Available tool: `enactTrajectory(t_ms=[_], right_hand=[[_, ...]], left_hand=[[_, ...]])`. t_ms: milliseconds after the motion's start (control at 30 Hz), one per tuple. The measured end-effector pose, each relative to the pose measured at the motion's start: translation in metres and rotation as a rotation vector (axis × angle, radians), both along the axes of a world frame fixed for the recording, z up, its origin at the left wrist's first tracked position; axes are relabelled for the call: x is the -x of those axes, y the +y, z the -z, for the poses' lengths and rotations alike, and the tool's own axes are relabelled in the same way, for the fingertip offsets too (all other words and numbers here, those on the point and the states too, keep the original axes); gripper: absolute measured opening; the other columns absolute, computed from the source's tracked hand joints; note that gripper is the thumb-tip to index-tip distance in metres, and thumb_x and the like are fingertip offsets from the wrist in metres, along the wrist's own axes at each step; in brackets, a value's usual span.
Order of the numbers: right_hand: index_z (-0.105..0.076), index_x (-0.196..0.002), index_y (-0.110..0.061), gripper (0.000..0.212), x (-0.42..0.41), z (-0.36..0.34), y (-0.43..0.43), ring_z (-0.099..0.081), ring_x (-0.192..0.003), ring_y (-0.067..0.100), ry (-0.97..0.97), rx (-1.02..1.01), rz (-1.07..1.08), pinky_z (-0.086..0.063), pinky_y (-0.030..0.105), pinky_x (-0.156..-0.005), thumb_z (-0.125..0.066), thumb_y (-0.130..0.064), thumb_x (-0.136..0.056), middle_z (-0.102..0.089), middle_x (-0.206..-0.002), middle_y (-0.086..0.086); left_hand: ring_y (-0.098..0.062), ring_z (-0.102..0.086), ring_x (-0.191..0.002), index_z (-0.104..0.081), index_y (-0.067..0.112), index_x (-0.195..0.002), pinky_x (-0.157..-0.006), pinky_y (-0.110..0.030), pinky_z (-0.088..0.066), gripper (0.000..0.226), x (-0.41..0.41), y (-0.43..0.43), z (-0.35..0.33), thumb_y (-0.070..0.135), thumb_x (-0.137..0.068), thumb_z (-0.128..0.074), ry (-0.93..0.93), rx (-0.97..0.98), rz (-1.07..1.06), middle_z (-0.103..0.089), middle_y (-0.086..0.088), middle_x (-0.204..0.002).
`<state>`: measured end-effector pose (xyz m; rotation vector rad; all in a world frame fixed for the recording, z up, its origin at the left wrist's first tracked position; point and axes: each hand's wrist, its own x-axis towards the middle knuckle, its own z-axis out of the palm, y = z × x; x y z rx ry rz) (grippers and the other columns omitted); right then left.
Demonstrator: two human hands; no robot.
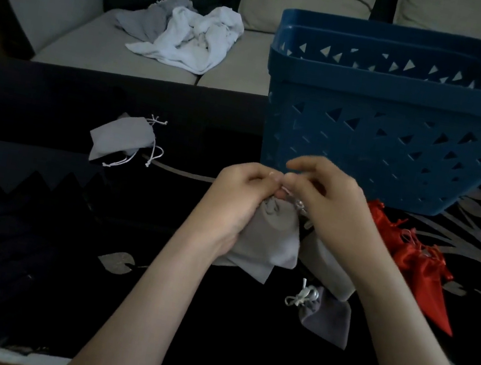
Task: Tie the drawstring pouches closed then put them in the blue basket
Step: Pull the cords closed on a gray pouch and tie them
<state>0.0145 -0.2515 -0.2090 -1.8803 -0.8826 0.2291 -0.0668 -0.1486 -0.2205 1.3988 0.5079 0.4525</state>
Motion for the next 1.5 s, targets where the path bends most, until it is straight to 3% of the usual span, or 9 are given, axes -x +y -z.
enactTrajectory(t_ms=[233, 467, 667, 733, 867, 967, 1267, 1367, 1500], right_hand=[[-0.070, -0.073, -0.020, 0.016, -0.001, 0.002, -0.001, -0.056, -0.060, -0.006, 0.112, 0.029, -0.072, -0.041, 0.009, -0.059, -0.065, -0.023, -0.088, -0.064, -0.062, -0.013], [-0.046, -0.065, -0.018, 0.029, -0.001, 0.000, -0.001, -0.046, -0.064, -0.004, -0.273, 0.176, -0.103, -0.034, 0.006, -0.063, -0.061, -0.014, -0.089, -0.046, -0.069, -0.010], [-0.051, -0.073, -0.013, 0.017, -0.004, 0.009, 0.004, -0.043, -0.064, 0.002, -0.477, 0.072, -0.080, -0.033, 0.006, -0.065, -0.060, -0.016, -0.087, -0.044, -0.070, -0.009], [-0.056, -0.074, -0.010, 0.016, -0.003, 0.008, 0.004, -0.045, -0.065, 0.008, -0.483, 0.019, -0.071, -0.035, 0.008, -0.065, -0.057, -0.020, -0.086, -0.050, -0.073, -0.003], [-0.064, -0.087, -0.010, 0.013, 0.003, 0.005, 0.005, -0.051, -0.075, 0.004, -0.365, -0.067, -0.057, -0.037, 0.006, -0.069, -0.060, -0.022, -0.088, -0.060, -0.083, -0.003], [-0.066, -0.096, -0.011, 0.010, 0.005, 0.006, 0.006, -0.051, -0.077, 0.002, -0.316, -0.031, -0.055, -0.037, 0.006, -0.071, -0.062, -0.017, -0.089, -0.063, -0.089, -0.006], [-0.054, -0.073, -0.021, 0.019, 0.003, 0.001, 0.002, -0.052, -0.063, 0.000, -0.259, -0.034, -0.006, -0.036, 0.008, -0.060, -0.062, -0.017, -0.090, -0.055, -0.063, -0.013], [-0.060, -0.073, -0.019, 0.019, 0.004, -0.005, -0.001, -0.050, -0.060, 0.000, -0.037, -0.111, -0.102, -0.038, 0.012, -0.060, -0.060, -0.018, -0.091, -0.056, -0.060, -0.014], [-0.061, -0.073, -0.012, 0.018, 0.006, -0.007, -0.003, -0.045, -0.069, 0.018, 0.430, -0.281, -0.261, -0.035, 0.027, -0.066, -0.059, -0.017, -0.091, -0.052, -0.069, 0.005]], left_hand=[[-0.013, -0.068, -0.081, -0.071, 0.009, -0.089, -0.082, -0.030, -0.053, 0.011, 0.002, -0.004, 0.002, 0.014, -0.091, -0.061, -0.043, -0.083, -0.097, -0.072, -0.004, -0.081], [-0.001, -0.066, -0.077, -0.071, 0.022, -0.083, -0.073, -0.021, -0.052, 0.013, 0.003, -0.007, 0.003, 0.029, -0.090, -0.062, 0.052, -0.388, -0.182, -0.072, 0.008, -0.077], [0.000, -0.064, -0.078, -0.070, 0.022, -0.086, -0.072, -0.018, -0.050, 0.014, 0.005, -0.009, 0.000, 0.025, -0.093, -0.058, 0.012, -0.528, -0.243, -0.070, 0.010, -0.079], [-0.004, -0.064, -0.077, -0.068, 0.019, -0.084, -0.074, -0.020, -0.051, 0.015, 0.004, -0.009, 0.001, 0.019, -0.094, -0.057, -0.048, -0.404, -0.224, -0.069, 0.008, -0.077], [-0.015, -0.061, -0.078, -0.062, 0.010, -0.080, -0.075, -0.028, -0.051, 0.020, -0.001, -0.010, 0.003, 0.013, -0.096, -0.050, -0.260, 0.191, -0.084, -0.063, -0.003, -0.077], [-0.016, -0.061, -0.078, -0.062, 0.009, -0.080, -0.072, -0.025, -0.051, 0.019, -0.003, -0.009, 0.005, 0.013, -0.095, -0.051, -0.285, 0.187, -0.088, -0.063, -0.005, -0.079], [-0.014, -0.067, -0.085, -0.071, 0.014, -0.083, -0.084, -0.033, -0.054, 0.015, 0.002, -0.008, -0.002, 0.014, -0.092, -0.059, -0.183, -0.249, -0.205, -0.071, -0.001, -0.082], [-0.015, -0.067, -0.079, -0.071, 0.016, -0.078, -0.077, -0.030, -0.055, 0.019, 0.002, -0.008, -0.005, 0.012, -0.091, -0.058, -0.242, -0.057, -0.158, -0.070, -0.002, -0.078], [-0.011, -0.062, -0.066, -0.068, 0.011, -0.074, -0.066, -0.028, -0.053, 0.013, 0.002, -0.006, -0.009, 0.014, -0.083, -0.059, -0.356, 0.201, -0.005, -0.065, 0.000, -0.070]])
